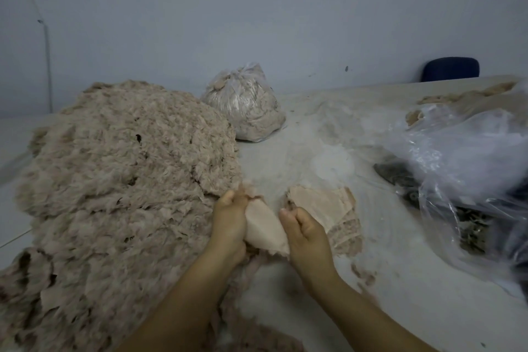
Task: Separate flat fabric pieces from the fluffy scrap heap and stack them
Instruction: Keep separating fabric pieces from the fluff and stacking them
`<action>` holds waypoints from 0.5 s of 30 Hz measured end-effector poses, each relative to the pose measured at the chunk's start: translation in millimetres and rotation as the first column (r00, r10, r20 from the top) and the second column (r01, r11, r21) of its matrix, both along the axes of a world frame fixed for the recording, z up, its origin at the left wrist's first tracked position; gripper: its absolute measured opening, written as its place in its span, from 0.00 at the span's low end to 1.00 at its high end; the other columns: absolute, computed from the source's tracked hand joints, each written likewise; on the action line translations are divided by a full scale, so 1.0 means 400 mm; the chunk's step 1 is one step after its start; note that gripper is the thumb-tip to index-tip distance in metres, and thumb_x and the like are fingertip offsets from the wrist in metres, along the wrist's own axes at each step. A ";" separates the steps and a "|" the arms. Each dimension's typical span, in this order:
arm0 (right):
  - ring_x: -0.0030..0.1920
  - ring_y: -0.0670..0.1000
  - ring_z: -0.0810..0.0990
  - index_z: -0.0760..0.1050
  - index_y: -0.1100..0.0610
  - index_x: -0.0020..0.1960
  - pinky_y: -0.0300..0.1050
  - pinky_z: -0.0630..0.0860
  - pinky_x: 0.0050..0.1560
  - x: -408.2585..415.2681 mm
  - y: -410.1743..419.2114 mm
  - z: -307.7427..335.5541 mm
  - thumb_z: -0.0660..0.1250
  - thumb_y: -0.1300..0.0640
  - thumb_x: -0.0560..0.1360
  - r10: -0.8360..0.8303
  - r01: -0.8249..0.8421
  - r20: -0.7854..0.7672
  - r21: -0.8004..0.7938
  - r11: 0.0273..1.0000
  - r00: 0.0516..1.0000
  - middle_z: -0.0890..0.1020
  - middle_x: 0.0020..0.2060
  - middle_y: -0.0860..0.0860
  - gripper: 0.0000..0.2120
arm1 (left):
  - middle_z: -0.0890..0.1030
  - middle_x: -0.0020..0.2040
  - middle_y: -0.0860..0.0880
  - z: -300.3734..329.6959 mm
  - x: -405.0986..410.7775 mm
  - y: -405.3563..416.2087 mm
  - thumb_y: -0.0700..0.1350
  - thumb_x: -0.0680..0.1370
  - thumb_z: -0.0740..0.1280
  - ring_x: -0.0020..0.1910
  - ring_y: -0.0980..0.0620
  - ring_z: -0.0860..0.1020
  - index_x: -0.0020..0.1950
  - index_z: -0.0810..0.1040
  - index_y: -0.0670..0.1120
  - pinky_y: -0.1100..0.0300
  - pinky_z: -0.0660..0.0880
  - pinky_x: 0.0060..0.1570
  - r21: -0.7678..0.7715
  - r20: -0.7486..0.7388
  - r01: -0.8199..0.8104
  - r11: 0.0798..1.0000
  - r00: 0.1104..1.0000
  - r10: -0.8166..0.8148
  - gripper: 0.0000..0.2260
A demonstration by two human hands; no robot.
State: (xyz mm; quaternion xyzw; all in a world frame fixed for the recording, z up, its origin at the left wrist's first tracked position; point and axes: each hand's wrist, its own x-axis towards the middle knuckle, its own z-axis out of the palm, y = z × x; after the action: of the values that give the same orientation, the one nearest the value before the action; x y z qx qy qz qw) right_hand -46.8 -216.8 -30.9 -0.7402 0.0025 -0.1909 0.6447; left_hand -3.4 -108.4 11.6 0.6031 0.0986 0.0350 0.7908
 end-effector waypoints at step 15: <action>0.31 0.41 0.73 0.71 0.48 0.43 0.34 0.68 0.33 -0.032 -0.076 0.036 0.73 0.48 0.71 0.009 -0.002 0.027 -0.262 0.965 1.000 0.76 0.31 0.41 0.11 | 0.83 0.38 0.46 -0.002 -0.023 -0.020 0.59 0.71 0.67 0.37 0.51 0.81 0.38 0.83 0.47 0.60 0.75 0.37 0.359 0.034 0.577 0.734 0.777 -0.628 0.16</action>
State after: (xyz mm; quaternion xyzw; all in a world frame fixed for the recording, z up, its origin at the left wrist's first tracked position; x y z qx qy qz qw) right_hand -59.8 -247.3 -16.3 -0.8162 -0.0337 -0.1981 0.5417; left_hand -12.5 -116.4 10.9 0.7208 -0.1710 -0.1614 0.6521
